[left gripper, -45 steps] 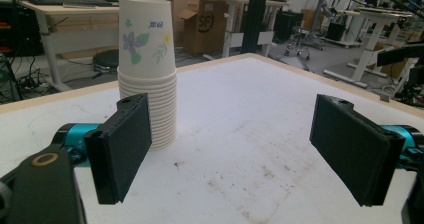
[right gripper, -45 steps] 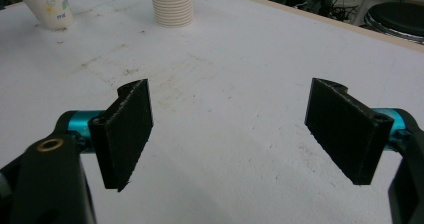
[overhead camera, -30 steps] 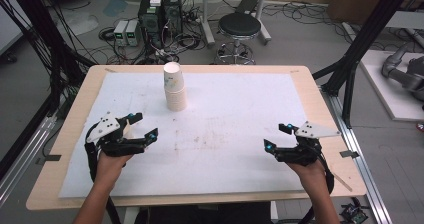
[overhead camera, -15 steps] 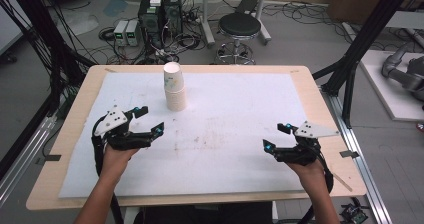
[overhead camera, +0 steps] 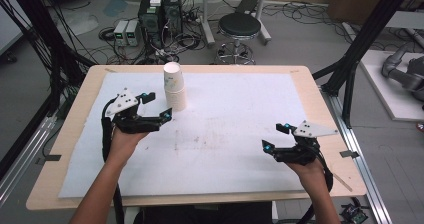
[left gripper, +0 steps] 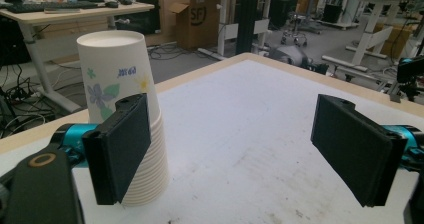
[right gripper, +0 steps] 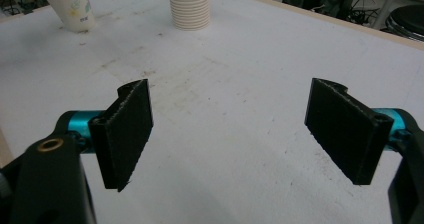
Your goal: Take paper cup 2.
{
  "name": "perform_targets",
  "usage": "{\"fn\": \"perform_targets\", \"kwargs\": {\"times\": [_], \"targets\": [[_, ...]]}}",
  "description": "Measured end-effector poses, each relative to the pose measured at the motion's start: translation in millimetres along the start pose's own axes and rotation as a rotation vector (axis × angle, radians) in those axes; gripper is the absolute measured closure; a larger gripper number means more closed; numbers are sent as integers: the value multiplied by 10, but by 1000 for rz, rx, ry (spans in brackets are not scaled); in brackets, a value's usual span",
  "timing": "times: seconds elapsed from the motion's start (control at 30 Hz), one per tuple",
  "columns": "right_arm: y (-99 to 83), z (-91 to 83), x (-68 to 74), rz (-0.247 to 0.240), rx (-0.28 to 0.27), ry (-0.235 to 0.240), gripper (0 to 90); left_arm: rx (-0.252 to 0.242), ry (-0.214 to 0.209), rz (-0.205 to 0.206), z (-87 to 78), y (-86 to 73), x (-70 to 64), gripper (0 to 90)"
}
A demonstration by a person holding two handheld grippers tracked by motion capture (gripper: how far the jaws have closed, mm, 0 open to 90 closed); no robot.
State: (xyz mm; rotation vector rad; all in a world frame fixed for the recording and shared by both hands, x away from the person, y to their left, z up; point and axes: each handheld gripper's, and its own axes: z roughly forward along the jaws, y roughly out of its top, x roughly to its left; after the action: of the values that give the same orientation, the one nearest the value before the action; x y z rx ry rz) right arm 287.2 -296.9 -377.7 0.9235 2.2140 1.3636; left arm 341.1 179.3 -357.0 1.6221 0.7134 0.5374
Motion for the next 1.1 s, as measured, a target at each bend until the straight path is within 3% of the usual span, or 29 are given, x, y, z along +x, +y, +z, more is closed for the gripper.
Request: {"fn": "perform_targets", "kwargs": {"times": [0.13,0.5,0.57,0.6,0.67,0.97,1.03,1.1], "targets": [[-2,1,-5,1,0,4,196,23,18,12,96,116,50,168],[3,10,4,4,5,11,196,84,85,-12,378,353,284,167],[4,9,0,4,4,11,196,99,109,-14,453,389,344,167],[3,6,1,7,5,11,196,114,149,-19,514,408,387,164],[2,5,-4,3,2,9,196,125,174,-45,589,433,440,165],[-9,-6,-22,11,0,8,196,148,169,-59,806,472,559,165],[-12,-7,-25,11,-1,8,196,184,183,-65,893,446,609,166],[-12,-8,-25,14,0,7,196,185,182,-73,922,439,631,166]]}}
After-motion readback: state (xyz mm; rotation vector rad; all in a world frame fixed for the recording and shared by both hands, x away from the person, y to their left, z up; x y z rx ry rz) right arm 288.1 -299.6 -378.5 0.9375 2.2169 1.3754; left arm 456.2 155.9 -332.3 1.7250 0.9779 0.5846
